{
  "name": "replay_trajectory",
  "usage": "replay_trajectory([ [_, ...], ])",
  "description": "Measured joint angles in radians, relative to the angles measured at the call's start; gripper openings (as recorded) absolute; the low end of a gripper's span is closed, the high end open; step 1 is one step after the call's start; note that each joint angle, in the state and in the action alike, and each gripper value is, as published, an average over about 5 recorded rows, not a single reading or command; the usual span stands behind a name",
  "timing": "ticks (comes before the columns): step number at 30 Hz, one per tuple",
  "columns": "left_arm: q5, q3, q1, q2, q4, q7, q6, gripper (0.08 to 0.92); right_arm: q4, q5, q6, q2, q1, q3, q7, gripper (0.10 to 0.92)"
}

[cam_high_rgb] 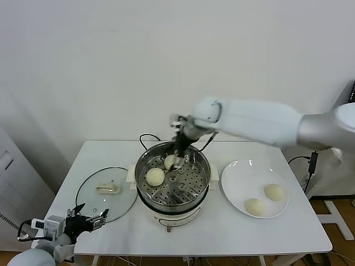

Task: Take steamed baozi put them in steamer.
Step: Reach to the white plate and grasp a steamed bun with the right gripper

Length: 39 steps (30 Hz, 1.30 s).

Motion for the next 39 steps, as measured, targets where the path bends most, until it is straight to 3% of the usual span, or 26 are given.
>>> replay_trajectory([
  [17,0.002,0.000,0.003,0.000,-0.019,-0.004,0.006,0.823,0.057,-0.350,0.208,-0.373,-0.030,-0.027,-0.249,0.823],
  [39,0.002,-0.002,0.007,-0.001,-0.015,-0.006,0.008,0.823,-0.095,-0.640,0.316,-0.400,-0.441,0.240,-0.293,0.823],
])
